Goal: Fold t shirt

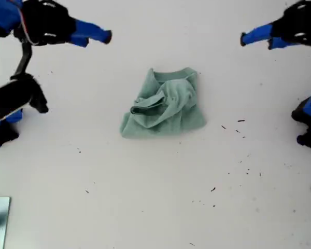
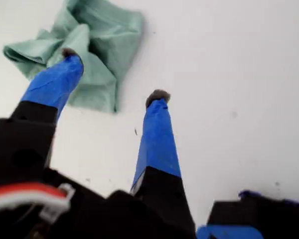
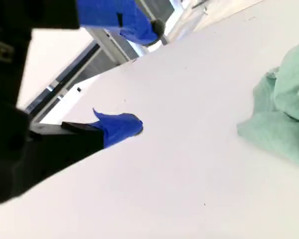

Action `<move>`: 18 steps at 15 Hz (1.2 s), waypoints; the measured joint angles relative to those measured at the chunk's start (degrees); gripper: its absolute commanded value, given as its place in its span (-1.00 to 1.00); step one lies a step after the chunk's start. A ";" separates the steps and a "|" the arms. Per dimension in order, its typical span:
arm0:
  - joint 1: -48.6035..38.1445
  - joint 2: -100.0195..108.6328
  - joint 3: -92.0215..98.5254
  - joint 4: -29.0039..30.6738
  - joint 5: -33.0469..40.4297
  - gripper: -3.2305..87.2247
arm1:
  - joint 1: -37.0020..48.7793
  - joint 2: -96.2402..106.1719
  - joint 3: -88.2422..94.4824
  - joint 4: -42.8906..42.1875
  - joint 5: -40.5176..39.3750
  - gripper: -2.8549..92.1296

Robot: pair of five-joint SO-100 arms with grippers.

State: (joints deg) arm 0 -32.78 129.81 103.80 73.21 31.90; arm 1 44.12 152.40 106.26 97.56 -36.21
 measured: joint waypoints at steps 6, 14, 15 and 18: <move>15.03 57.74 49.48 -7.12 -18.54 -0.75 | -21.09 42.10 36.39 -4.48 16.26 -0.57; 24.61 76.29 74.71 -7.82 -29.44 -0.87 | -33.93 47.72 53.61 -13.71 22.06 -0.89; 23.03 76.29 74.97 -7.82 -28.56 -0.88 | -35.51 43.77 52.91 -19.51 20.57 -0.89; 21.27 76.29 75.94 -8.26 -25.66 -0.87 | -43.24 7.21 30.32 -39.99 12.13 -0.89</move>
State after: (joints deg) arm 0 -11.51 206.10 179.74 64.95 6.24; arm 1 0.88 159.61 136.58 57.57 -24.08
